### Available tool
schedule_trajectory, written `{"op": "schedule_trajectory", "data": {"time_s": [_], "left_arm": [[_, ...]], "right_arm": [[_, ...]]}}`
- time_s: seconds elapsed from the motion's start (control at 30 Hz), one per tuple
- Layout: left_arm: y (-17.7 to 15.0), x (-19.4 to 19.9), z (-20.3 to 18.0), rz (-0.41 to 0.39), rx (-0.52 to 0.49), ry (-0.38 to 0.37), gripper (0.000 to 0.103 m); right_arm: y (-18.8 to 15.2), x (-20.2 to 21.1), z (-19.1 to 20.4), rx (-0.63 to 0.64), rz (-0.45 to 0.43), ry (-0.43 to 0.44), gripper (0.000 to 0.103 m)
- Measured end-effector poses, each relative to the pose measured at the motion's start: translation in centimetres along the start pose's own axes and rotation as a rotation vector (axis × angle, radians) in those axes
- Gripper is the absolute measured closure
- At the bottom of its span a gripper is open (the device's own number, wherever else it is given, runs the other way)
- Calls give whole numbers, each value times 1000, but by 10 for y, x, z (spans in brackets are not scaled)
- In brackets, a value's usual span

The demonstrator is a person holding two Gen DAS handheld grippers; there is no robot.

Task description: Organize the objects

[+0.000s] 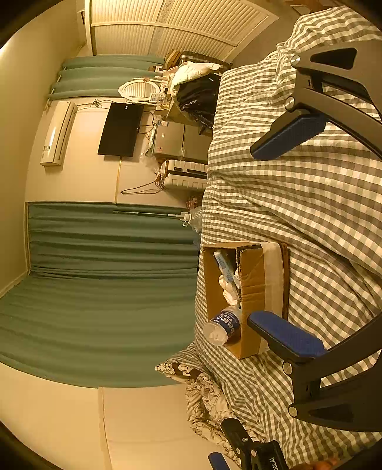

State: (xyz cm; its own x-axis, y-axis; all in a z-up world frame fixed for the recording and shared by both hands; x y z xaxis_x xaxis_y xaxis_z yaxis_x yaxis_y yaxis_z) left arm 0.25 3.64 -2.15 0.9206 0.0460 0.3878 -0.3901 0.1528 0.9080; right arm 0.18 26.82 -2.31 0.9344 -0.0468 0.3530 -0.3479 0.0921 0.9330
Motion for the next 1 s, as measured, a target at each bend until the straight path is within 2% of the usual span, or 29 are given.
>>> {"op": "schedule_trajectory", "data": {"time_s": [1.0], "left_arm": [[-5,-2,-4,17,-3,-5,0]], "right_arm": [[-4,-2,13,8,7,6,0]]}}
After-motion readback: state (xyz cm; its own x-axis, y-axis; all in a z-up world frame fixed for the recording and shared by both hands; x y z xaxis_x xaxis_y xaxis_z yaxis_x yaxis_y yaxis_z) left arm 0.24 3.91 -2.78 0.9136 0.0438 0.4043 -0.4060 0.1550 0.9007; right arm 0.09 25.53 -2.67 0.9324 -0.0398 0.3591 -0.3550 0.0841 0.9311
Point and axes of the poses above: each gripper's, at about its wrist camera, not at the fingertips, and x roughly against the way its jaws point, z to its left, y to its top, the point moved 3 cm from there along -x, roughly the way its jaws point, and after that the axes turned 7 degrees about -x, right-handed, at the moved point
